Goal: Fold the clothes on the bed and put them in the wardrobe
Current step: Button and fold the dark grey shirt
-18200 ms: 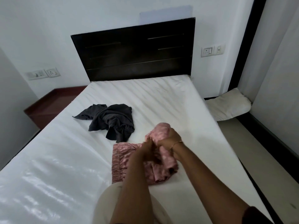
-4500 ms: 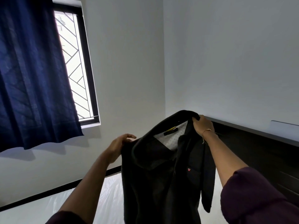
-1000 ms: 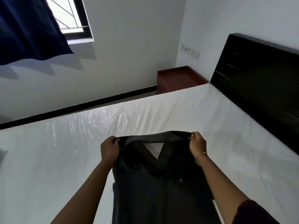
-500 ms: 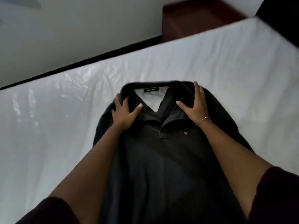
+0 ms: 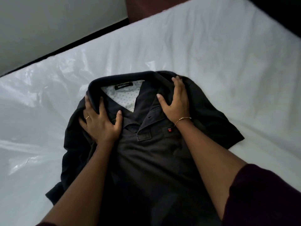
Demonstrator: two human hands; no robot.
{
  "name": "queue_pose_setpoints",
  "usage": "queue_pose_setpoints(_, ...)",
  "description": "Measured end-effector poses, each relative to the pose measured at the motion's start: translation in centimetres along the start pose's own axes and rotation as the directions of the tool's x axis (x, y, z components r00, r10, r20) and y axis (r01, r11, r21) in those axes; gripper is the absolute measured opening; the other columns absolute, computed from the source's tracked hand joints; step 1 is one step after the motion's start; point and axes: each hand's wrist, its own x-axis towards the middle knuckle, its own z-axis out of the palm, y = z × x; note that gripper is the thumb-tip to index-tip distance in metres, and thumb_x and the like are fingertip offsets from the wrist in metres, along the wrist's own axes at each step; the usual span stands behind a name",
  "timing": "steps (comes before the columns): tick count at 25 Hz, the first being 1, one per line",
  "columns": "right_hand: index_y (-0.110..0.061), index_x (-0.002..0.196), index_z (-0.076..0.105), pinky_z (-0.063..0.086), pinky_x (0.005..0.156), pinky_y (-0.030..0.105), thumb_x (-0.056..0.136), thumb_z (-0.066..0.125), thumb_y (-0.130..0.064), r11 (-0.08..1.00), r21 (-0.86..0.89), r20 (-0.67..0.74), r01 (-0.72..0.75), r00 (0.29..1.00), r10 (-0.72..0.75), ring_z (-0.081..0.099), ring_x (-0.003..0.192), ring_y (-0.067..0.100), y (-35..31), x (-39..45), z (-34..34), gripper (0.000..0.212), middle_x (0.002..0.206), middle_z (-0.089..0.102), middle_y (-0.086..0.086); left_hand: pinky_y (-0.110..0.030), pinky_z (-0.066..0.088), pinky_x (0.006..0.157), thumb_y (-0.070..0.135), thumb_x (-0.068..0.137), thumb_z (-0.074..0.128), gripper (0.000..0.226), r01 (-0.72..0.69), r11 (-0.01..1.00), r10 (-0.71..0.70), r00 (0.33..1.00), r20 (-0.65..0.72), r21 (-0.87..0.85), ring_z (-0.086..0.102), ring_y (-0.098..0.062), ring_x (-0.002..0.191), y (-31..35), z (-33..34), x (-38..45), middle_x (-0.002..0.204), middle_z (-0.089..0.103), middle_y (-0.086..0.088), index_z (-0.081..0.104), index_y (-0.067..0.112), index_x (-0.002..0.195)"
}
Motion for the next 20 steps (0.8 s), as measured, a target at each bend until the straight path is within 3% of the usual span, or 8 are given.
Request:
queue_pose_setpoints(2, 0.01, 0.18, 0.06, 0.056, 0.153, 0.067, 0.11, 0.1, -0.038, 1.0, -0.006, 0.011, -0.01, 1.0, 0.01, 0.042, 0.181, 0.041, -0.1, 0.0, 0.4, 0.094, 0.189, 0.052, 0.032, -0.069, 0.017, 0.119, 0.07, 0.087, 0.039, 0.085, 0.027, 0.999, -0.027, 1.0, 0.013, -0.025, 0.032, -0.045, 0.147, -0.1, 0.0, -0.1, 0.171, 0.016, -0.019, 0.041, 0.021, 0.157)
queue_pose_setpoints(6, 0.003, 0.183, 0.059, 0.058, 0.152, 0.068, 0.113, 0.095, -0.043, 0.998, -0.053, -0.023, 0.022, 0.999, -0.024, 0.045, 0.178, 0.038, 0.1, 2.1, 0.4, 0.091, 0.186, 0.057, 0.026, -0.067, 0.015, 0.12, 0.073, 0.085, 0.042, 0.088, -0.056, 0.983, 0.05, 0.998, -0.038, -0.173, 0.031, -0.041, 0.15, 0.4, 0.3, 1.0, 0.172, 0.017, -0.015, 0.04, 0.021, 0.157)
queue_pose_setpoints(8, 0.002, 0.177, 0.065, 0.071, 0.134, 0.07, 0.116, 0.09, -0.047, 0.983, -0.177, -0.111, 0.048, 0.991, -0.068, 0.059, 0.159, 0.042, -0.2, 2.9, -0.5, 0.081, 0.173, 0.066, 0.025, -0.064, 0.013, 0.121, 0.072, 0.085, 0.048, 0.088, -0.08, 0.935, 0.056, 0.995, -0.078, -0.345, 0.032, -0.034, 0.152, 0.7, -0.1, 1.5, 0.172, 0.019, -0.008, 0.038, 0.019, 0.156)
queue_pose_setpoints(10, -0.008, 0.164, 0.076, 0.076, 0.11, 0.063, 0.119, 0.081, -0.053, 0.948, -0.318, -0.247, -0.024, 0.967, -0.059, 0.065, 0.137, 0.04, -1.4, 3.0, -2.1, 0.064, 0.156, 0.072, 0.017, -0.06, 0.017, 0.12, 0.067, 0.083, 0.057, 0.085, -0.141, 0.853, 0.082, 0.987, -0.139, -0.502, 0.034, -0.028, 0.151, 0.8, -0.2, 1.4, 0.17, 0.025, -0.004, 0.042, 0.014, 0.149)
queue_pose_setpoints(13, -0.012, 0.133, 0.087, 0.075, 0.104, 0.062, 0.118, 0.081, -0.046, 0.951, -0.188, -0.465, -0.247, 0.875, 0.136, 0.07, 0.119, 0.04, -4.7, 0.0, -3.0, 0.037, 0.134, 0.077, 0.015, -0.053, 0.024, 0.117, 0.06, 0.077, 0.07, 0.078, -0.261, 0.794, 0.157, 0.96, -0.23, -0.549, 0.039, -0.027, 0.145, 1.5, -0.6, 1.4, 0.156, 0.037, -0.008, 0.048, 0.01, 0.133)
queue_pose_setpoints(16, -0.008, 0.113, 0.089, 0.077, 0.112, 0.062, 0.12, 0.081, -0.044, 0.925, -0.003, -0.276, -0.381, 0.889, 0.365, 0.076, 0.115, 0.043, -8.1, -4.9, -1.7, 0.037, 0.124, 0.085, 0.02, -0.054, 0.033, 0.112, 0.042, 0.072, 0.077, 0.068, -0.254, 0.764, 0.141, 0.963, -0.23, -0.594, 0.046, -0.03, 0.133, 1.9, -1.3, 0.5, 0.144, 0.042, -0.01, 0.047, 0.008, 0.123)
queue_pose_setpoints(18, -0.01, 0.119, 0.093, 0.075, 0.119, 0.059, 0.12, 0.077, -0.059, 0.891, -0.062, -0.203, -0.45, 0.88, 0.43, 0.074, 0.125, 0.046, -9.1, -6.7, -0.7, 0.052, 0.133, 0.086, 0.02, -0.054, 0.043, 0.102, 0.033, 0.074, 0.077, 0.063, -0.185, 0.74, 0.084, 0.979, -0.184, -0.647, 0.051, -0.04, 0.122, 2.1, -1.7, -0.3, 0.135, 0.046, -0.016, 0.048, 0.006, 0.122)
queue_pose_setpoints(20, -0.013, 0.132, 0.096, 0.069, 0.129, 0.059, 0.117, 0.07, -0.078, 0.843, -0.009, -0.206, -0.538, 0.826, 0.525, 0.07, 0.137, 0.047, -9.8, -6.5, -0.8, 0.071, 0.144, 0.084, 0.019, -0.053, 0.051, 0.092, 0.03, 0.081, 0.075, 0.053, -0.041, 0.742, 0.029, 0.999, -0.029, -0.67, 0.058, -0.046, 0.111, 2.3, -2.4, 0.0, 0.127, 0.051, -0.02, 0.049, 0.006, 0.121)
